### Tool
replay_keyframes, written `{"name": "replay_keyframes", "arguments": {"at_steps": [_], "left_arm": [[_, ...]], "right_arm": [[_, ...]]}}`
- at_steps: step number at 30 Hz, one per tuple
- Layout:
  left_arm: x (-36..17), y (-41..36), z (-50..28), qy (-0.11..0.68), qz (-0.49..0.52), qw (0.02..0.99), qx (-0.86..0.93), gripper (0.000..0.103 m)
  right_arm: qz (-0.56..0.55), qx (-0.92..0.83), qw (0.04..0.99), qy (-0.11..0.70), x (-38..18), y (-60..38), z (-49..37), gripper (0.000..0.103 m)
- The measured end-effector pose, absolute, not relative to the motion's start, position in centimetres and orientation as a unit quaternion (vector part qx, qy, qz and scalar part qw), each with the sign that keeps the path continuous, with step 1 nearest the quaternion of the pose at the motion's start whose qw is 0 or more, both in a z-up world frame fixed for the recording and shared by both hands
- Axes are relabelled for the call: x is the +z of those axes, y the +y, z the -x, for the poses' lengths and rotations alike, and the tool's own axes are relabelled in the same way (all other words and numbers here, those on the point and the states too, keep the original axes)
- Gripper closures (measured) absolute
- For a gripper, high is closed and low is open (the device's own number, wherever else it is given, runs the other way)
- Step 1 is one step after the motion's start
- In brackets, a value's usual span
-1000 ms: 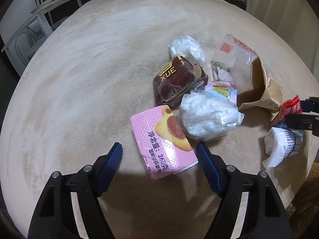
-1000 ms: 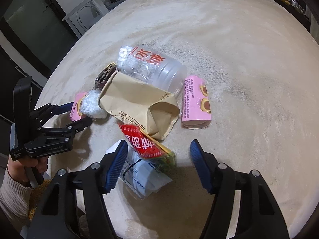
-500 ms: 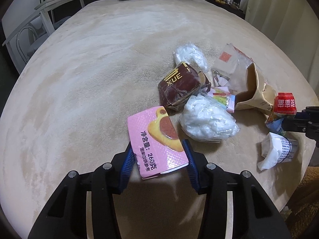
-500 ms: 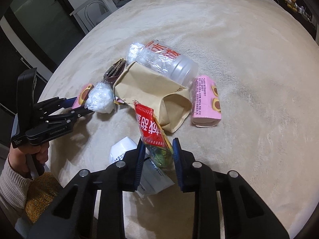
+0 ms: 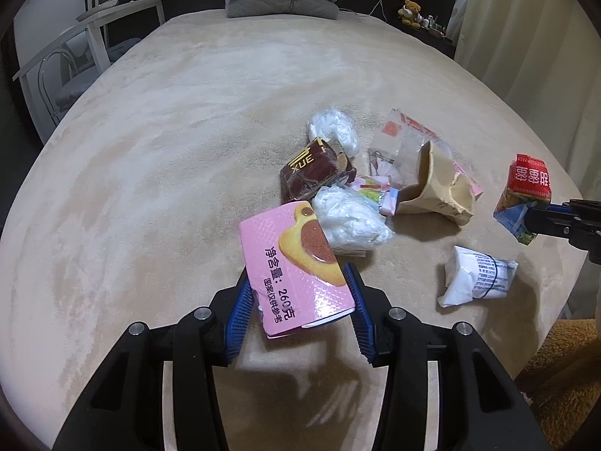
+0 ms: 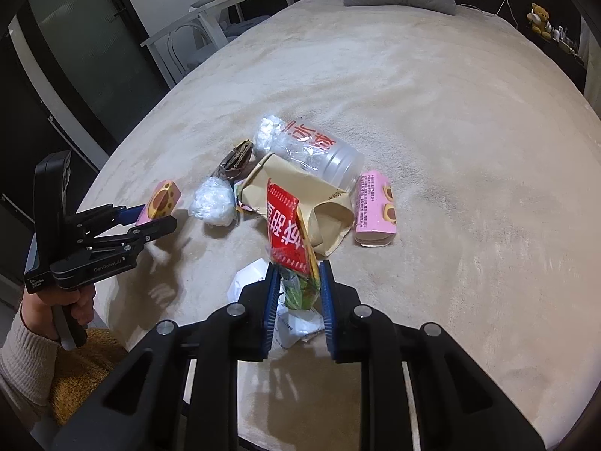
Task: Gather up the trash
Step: 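Grasp the pink snack box with the left tool while the right grasps the red snack bag, then carry the pink box and red bag with both tools down toward the clear bin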
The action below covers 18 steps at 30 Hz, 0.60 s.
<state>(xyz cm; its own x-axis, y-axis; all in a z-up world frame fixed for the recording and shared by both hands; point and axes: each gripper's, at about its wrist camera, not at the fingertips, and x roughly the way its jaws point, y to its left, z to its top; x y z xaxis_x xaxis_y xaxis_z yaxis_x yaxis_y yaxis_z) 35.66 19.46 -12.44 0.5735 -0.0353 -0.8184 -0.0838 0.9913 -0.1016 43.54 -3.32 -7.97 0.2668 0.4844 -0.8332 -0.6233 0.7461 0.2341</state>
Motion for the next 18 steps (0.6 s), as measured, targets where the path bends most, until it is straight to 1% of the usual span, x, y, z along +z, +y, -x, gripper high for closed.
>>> {"name": "replay_keyframes", "arguments": {"at_steps": [3, 18], "left_arm": [[-11.3, 18.2, -34.1, 0.45, 0.068, 0.891, 0.005, 0.057], [-4.8, 11.6, -26.0, 0.401, 0.057, 0.914, -0.034, 0.057]], "right_arm": [[0.071, 0.343, 0.806, 0.478, -6.6, -4.1, -42.3, 0.081], [0.053, 0.347, 0.823, 0.446, -0.3, -9.0, -33.5, 0.081]]}}
